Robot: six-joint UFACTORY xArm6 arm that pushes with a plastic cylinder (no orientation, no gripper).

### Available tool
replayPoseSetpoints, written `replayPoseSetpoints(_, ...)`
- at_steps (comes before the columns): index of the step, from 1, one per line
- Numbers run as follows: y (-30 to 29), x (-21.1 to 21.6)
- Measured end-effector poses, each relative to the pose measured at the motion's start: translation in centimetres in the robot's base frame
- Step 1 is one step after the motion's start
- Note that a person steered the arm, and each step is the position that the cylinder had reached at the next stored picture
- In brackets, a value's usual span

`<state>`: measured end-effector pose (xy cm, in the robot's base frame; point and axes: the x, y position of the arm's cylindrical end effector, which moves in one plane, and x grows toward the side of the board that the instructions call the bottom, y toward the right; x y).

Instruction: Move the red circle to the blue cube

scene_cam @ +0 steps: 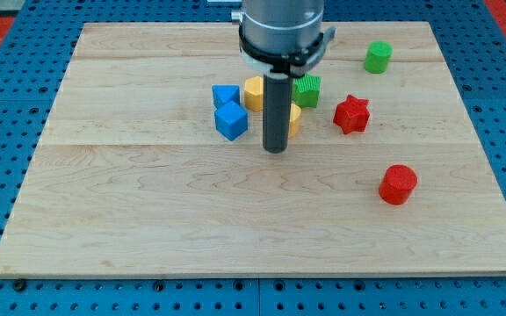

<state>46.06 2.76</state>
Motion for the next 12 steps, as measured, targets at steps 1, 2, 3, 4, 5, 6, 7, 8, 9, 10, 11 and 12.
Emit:
replayPoseSetpoints(1, 5.4, 1.5)
replayPoseSetpoints(2, 13.0, 1.2)
replayPoseSetpoints(3, 16.9, 1.4)
replayPoseSetpoints(4, 16.7, 6.7)
replayPoseSetpoints(5, 13.3, 6.9)
replayPoseSetpoints(6, 8.9, 5.0)
replayPoseSetpoints(7, 5.1, 6.2)
replayPoseSetpoints(8, 7.9, 9.2)
replayPoseSetpoints(9, 7.6, 11.5)
replayPoseSetpoints(10, 1.8, 9.1)
replayPoseSetpoints(11, -2.6, 4.6)
replayPoseSetpoints(12, -4.5, 5.4)
